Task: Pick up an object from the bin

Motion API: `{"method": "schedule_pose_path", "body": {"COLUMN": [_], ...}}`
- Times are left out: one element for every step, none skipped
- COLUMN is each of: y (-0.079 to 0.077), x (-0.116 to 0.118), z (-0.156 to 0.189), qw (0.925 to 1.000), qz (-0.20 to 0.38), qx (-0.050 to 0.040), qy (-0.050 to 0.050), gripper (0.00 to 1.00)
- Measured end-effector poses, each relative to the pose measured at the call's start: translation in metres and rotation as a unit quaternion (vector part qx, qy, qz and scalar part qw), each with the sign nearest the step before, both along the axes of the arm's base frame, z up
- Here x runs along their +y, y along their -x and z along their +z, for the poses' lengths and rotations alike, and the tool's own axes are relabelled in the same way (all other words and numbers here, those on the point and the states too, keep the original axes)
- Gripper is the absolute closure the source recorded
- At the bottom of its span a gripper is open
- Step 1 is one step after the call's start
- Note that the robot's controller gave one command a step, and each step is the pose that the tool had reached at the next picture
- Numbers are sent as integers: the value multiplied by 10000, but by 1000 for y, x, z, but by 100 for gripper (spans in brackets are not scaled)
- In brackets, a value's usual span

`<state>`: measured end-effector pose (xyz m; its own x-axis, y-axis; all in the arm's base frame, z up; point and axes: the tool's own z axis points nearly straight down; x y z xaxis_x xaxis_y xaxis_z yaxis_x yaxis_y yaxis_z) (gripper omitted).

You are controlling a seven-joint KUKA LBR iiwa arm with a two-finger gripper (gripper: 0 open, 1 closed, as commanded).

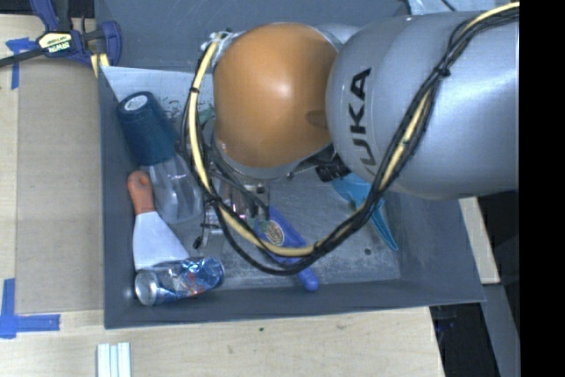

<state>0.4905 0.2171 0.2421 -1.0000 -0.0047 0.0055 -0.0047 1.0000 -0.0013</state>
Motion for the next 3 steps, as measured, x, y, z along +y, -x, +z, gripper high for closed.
{"method": "schedule_pose_path", "body": {"y": [-2, 4, 6], "x": [-2, 4, -1], "z": [5, -119, -80], "qw": [10000, 9945, 9937], "qz": [-29, 1042, 1120], "qx": [-39, -44, -97], "qy": [-12, -17, -31], "gripper": [0, 0, 0]}}
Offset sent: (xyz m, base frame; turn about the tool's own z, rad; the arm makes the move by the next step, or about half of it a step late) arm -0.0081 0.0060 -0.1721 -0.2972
